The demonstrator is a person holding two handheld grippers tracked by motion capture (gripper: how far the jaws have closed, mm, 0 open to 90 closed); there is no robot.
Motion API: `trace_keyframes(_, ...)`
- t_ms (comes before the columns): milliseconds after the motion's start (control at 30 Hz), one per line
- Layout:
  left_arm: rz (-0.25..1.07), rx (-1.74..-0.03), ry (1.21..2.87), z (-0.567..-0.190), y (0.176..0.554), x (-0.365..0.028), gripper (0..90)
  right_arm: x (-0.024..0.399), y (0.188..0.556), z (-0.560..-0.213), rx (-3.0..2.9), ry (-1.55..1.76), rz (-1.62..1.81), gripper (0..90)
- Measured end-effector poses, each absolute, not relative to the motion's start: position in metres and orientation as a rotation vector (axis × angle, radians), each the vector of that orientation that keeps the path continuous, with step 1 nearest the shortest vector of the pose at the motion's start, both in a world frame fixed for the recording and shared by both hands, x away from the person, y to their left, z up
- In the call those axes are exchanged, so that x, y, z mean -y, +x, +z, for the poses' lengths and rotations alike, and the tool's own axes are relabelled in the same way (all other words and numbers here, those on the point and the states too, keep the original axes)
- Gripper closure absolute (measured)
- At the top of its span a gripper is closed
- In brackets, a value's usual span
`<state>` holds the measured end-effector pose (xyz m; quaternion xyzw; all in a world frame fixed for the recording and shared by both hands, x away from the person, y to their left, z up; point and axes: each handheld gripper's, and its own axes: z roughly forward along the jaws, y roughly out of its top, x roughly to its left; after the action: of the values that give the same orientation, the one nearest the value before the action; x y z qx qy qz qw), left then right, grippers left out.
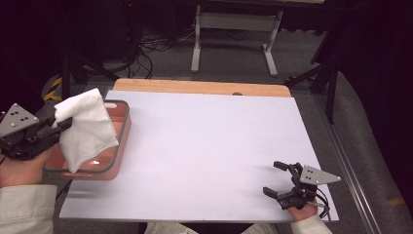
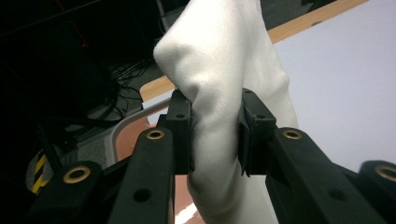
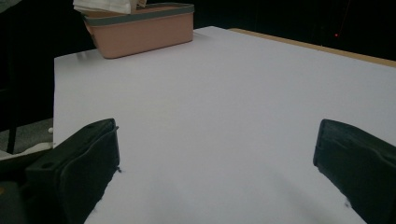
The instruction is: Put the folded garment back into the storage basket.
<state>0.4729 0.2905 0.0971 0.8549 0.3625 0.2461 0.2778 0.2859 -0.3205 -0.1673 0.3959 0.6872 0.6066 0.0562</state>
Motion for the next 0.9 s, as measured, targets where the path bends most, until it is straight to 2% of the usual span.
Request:
trace_keyframes(333, 0.719, -0.989, 2.327, 0.096, 0.476, -0.296, 70.2, 0.320, 0.286, -0.168, -2.088, 1.206, 1.837, 0.9)
trace_keyframes(900, 0.654, -0.980, 2.355, 0.078, 0.485, -0.302, 69.9, 0.321, 0.284, -0.169, -2.089, 1.215, 1.831, 0.9)
